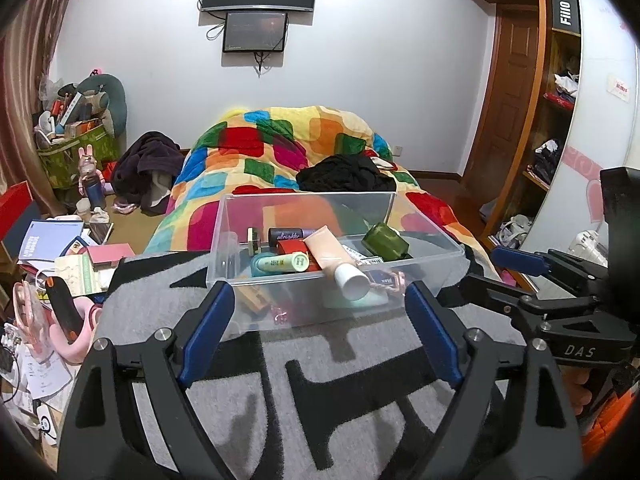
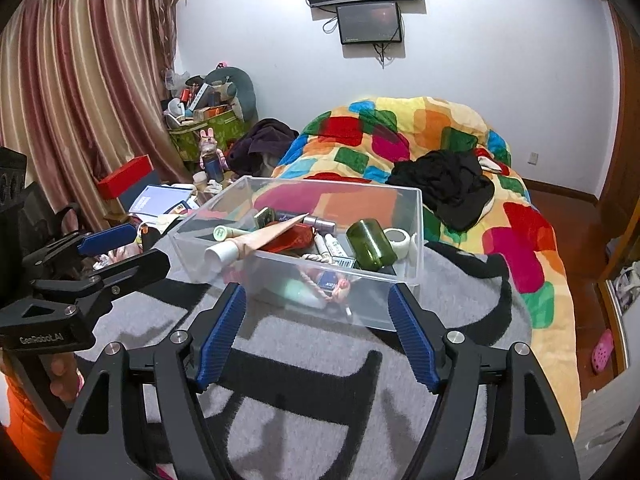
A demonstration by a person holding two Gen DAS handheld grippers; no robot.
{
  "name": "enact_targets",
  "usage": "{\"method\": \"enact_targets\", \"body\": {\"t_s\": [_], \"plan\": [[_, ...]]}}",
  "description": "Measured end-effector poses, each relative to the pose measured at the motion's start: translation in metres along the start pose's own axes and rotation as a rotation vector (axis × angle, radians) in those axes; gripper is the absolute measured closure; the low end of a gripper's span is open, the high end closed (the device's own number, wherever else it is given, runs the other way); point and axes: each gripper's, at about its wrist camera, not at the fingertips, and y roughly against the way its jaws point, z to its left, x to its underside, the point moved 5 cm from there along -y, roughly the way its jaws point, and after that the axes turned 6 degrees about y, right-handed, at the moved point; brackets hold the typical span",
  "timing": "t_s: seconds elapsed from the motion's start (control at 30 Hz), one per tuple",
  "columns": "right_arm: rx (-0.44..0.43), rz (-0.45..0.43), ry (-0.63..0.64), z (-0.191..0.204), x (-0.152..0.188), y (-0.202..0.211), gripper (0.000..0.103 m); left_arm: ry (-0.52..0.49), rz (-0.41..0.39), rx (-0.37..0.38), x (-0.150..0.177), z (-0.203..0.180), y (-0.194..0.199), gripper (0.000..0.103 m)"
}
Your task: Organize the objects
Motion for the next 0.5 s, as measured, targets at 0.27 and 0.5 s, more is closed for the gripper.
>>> {"method": "enact_targets", "body": {"t_s": [0.27, 0.5], "plan": [[-0.01, 0.0, 0.0, 0.002, 0.0013, 0.0001, 0.033, -0.007, 0.001, 0.002, 0.0013, -0.0026, 0.0006, 0.015], [-0.014, 0.003, 0.001, 0.0041, 0.0021, -0.0002, 0.03, -0.002, 0.002, 0.003, 0.002, -0.0039, 0.0011, 0.013]]}}
